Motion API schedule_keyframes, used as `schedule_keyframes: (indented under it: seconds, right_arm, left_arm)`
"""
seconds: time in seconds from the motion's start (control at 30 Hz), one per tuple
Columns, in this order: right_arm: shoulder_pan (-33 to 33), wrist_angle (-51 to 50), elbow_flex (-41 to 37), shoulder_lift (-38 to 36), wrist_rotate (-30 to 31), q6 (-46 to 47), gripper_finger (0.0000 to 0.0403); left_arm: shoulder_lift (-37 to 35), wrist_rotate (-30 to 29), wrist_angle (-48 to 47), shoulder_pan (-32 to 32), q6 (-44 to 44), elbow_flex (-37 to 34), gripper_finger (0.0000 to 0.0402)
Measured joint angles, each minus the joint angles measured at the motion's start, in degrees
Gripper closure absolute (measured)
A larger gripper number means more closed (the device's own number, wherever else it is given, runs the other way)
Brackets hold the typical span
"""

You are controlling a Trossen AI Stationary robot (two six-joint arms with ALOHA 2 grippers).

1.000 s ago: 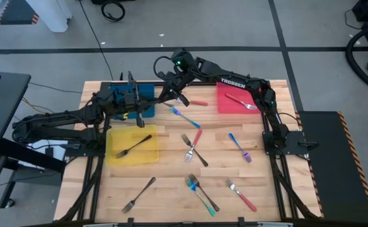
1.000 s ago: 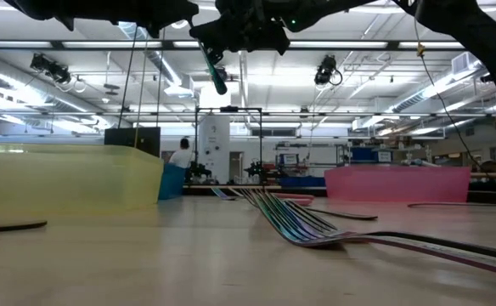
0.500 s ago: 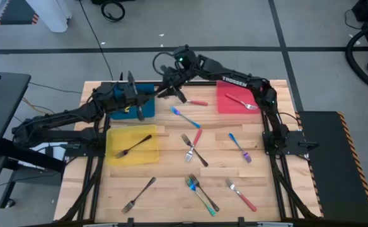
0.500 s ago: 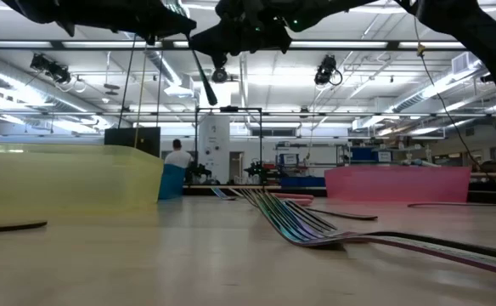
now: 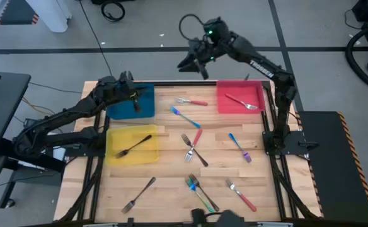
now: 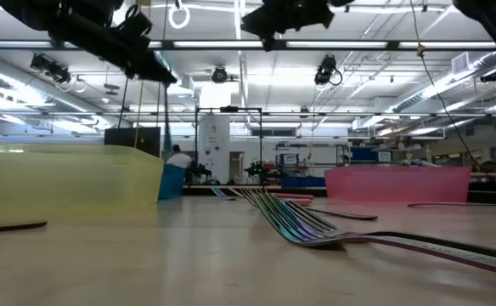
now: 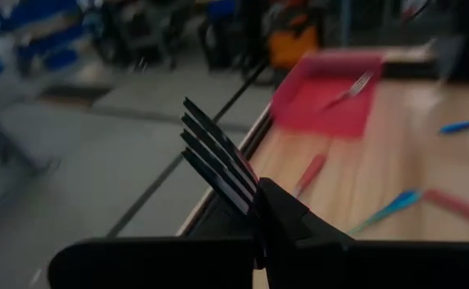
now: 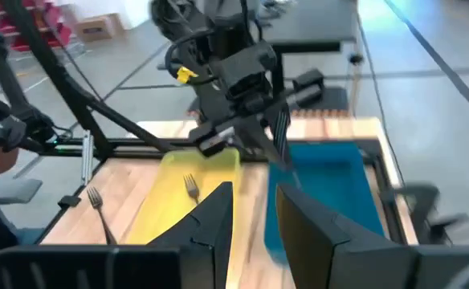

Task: Sort silverware by color (type)
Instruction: Put the blue fork into the blue bin

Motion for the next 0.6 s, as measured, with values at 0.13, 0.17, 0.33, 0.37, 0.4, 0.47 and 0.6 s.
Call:
schedule_keyframes:
  seconds: [0.13, 0.17, 0.33, 0.37, 0.4, 0.47, 0.6]
  right_arm:
    - [-2.9, -6.3, 0.0, -3.4, 0.1, -0.3, 0.0297]
    - [-3.5, -7.6, 0.0, -4.2, 0.2, -0.6, 0.0297]
    - [-5.6, -12.9, 0.0, -7.2, 6.4, -1.3, 0.0298]
    - [-5.9, -13.7, 0.0, -7.7, 7.4, -2.1, 0.0297]
    - [-6.1, -14.6, 0.0, -8.2, 8.3, -3.1, 0.0297]
    - [-6.5, -16.5, 0.0, -8.8, 9.8, -5.6, 0.0296]
    - [-6.9, -18.3, 0.0, -9.1, 13.4, -7.9, 0.0297]
  left_arm:
    - [0.0, -4.4, -4.9, 3.3, 0.1, 0.0, 0.0397]
    - [0.0, -4.8, -5.9, 4.0, 0.1, 0.0, 0.0397]
    - [0.0, -5.0, -12.3, 6.9, 1.7, 0.0, 0.0397]
    - [0.3, -5.1, -13.4, 7.3, 1.9, 0.0, 0.0397]
    - [0.7, -5.1, -14.2, 7.5, 1.9, 0.0, 0.0397]
    - [1.3, -5.2, -15.7, 8.1, 1.7, 0.0, 0.0397]
    - [4.9, -6.2, -16.4, 8.9, 0.8, 0.0, 0.0396]
